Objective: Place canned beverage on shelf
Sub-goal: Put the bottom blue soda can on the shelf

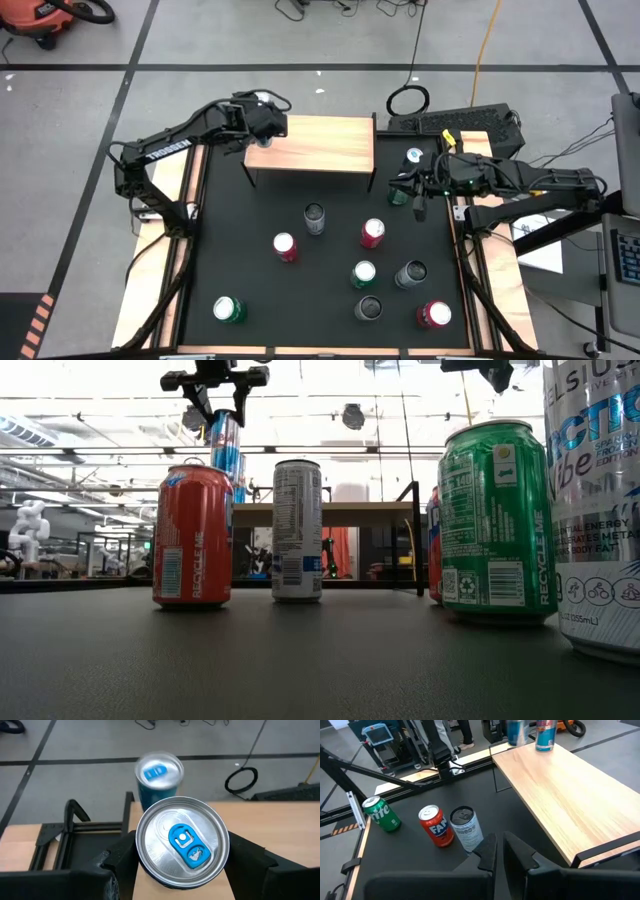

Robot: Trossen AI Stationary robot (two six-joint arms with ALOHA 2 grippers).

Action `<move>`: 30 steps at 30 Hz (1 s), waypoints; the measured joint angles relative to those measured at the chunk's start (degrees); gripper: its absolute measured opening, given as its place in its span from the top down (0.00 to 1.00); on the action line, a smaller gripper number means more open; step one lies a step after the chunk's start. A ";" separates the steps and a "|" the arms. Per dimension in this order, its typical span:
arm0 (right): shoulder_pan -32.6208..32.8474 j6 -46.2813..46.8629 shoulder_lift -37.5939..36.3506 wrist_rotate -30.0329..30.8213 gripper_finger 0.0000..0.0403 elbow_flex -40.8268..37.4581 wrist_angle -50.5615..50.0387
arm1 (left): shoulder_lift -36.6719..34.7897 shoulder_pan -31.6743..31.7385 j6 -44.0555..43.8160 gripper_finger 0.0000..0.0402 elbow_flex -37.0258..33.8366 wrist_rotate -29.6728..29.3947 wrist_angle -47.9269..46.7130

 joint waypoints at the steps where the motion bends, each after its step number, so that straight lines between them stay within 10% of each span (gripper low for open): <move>1: -0.20 0.00 0.00 -0.02 0.97 -0.02 0.00 | 0.00 -0.47 -0.14 0.42 -0.34 -0.15 0.05; 30: -1.70 -0.02 0.00 -0.35 0.97 -0.02 0.02 | -0.55 4.49 7.50 0.42 -5.16 1.51 7.96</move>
